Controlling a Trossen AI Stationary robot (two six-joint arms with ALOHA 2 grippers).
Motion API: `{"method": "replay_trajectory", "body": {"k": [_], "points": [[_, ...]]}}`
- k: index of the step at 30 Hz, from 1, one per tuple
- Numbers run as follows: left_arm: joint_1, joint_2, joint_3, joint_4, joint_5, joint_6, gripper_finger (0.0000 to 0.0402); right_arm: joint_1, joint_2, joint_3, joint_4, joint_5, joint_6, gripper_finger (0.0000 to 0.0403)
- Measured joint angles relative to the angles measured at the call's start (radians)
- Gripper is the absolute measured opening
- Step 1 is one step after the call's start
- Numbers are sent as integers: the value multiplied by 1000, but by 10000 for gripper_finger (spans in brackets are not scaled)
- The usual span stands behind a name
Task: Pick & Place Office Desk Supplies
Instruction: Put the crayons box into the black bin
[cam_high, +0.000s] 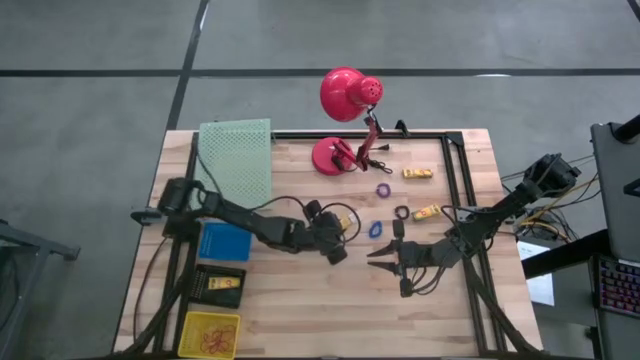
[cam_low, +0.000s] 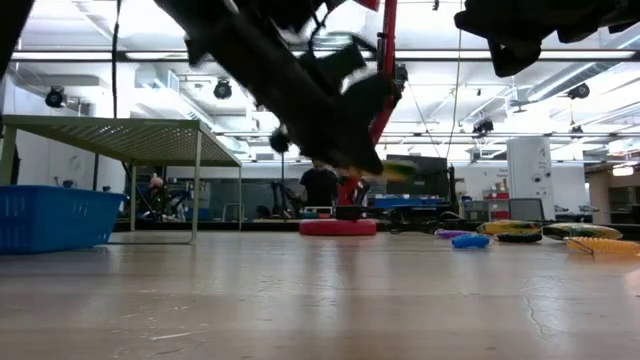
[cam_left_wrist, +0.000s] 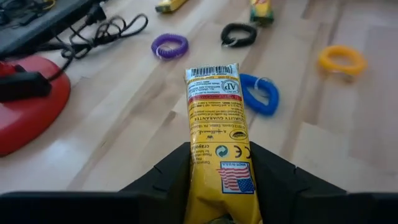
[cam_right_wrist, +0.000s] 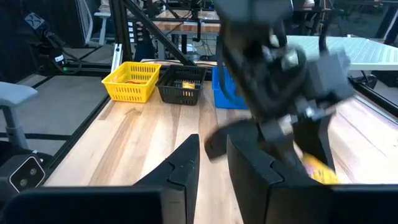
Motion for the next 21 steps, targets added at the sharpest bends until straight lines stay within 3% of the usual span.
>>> {"method": "replay_trajectory", "body": {"k": [12, 21], "points": [[-122, -312, 1, -400, 77, -56, 143, 0, 0, 0, -1, 0, 0, 81], [-275, -494, 1, -583, 78, -168, 143, 0, 0, 0, 0, 0, 0, 68]]}}
